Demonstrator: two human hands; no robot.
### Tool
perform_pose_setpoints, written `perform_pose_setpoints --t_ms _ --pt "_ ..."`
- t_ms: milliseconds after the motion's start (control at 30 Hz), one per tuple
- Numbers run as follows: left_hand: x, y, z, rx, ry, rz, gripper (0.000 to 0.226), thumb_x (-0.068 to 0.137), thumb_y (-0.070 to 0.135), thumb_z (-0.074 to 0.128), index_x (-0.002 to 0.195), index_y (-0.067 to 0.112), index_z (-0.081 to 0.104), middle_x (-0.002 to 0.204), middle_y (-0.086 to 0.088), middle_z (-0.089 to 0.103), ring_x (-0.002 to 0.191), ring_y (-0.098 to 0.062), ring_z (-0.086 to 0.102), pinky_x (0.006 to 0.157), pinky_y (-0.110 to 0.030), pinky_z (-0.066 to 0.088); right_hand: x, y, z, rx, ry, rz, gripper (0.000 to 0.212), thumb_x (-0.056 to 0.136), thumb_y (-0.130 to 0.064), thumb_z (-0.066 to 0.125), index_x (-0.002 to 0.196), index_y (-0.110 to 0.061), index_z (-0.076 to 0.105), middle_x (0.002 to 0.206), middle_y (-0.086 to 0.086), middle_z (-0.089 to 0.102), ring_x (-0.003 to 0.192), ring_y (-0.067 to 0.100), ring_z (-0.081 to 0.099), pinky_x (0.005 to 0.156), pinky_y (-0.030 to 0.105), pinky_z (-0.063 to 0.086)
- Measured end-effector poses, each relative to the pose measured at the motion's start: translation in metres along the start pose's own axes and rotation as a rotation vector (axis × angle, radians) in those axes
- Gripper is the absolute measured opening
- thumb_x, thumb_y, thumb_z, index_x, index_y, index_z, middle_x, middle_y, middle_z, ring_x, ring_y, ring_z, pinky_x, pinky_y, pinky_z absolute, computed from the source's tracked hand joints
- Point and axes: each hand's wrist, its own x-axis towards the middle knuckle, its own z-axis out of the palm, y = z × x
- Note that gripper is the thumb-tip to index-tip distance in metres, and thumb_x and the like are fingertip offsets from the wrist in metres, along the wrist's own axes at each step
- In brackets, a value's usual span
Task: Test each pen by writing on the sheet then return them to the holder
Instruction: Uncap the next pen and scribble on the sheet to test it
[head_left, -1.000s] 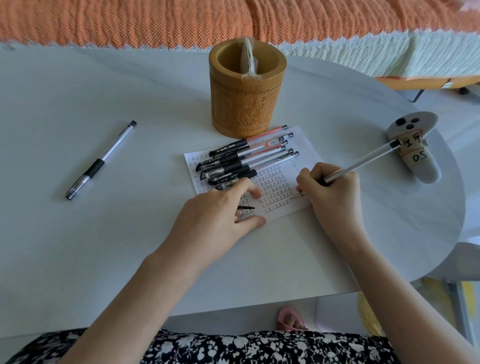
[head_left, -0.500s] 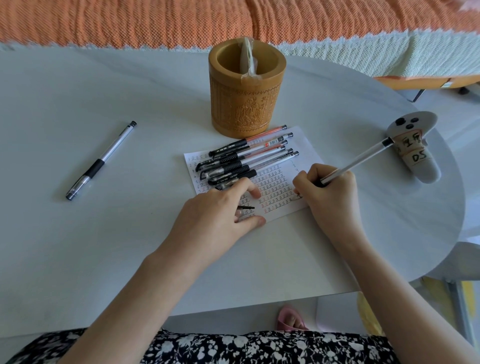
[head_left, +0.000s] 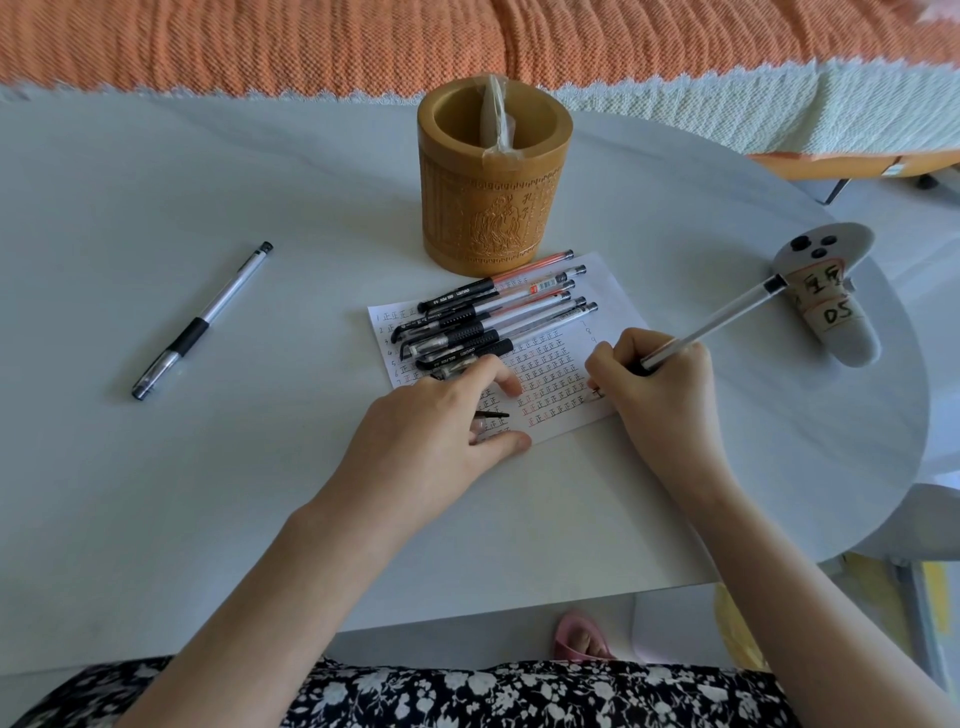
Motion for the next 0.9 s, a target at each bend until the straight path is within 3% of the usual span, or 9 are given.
perform_pose_setpoints --t_ms 233,567,900 --pt "-0.0001 0.0006 -0.0006 0.007 0.007 0.002 0.034 0.079 0.055 0.062 0.107 0.043 0.047 0.094 0.011 0.066 0.084 0.0 0.064 0.076 -0.026 0.049 -0.0009 -0.0031 0.0004 -0.012 -0.001 0.002 0.033 0.071 -0.016 0.055 0.057 0.009 0.039 0.061 0.032 0.046 0.057 0.017 0.034 0.051 0.027 0.024" --pt "-0.0004 0.001 -0.0015 0.005 0.008 0.008 0.034 0.079 0.055 0.062 0.107 0.043 0.047 0.093 0.012 0.065 0.083 0.002 0.063 0.075 -0.024 0.048 -0.0001 -0.0036 -0.0006 0.011 0.003 0.013 0.032 0.068 -0.013 0.055 0.054 0.0 0.029 0.059 0.029 0.033 0.059 0.017 0.037 0.053 0.028 0.023" --pt "-0.0004 -0.0027 0.0001 -0.02 0.011 0.048 0.033 0.08 0.053 0.061 0.108 0.042 0.046 0.082 0.013 0.062 0.077 0.004 0.059 0.07 -0.024 0.046 0.001 -0.003 -0.0011 0.04 0.026 0.003 0.033 0.071 -0.008 0.056 0.054 0.001 0.029 0.057 0.026 0.03 0.058 0.016 0.037 0.053 0.027 0.024"
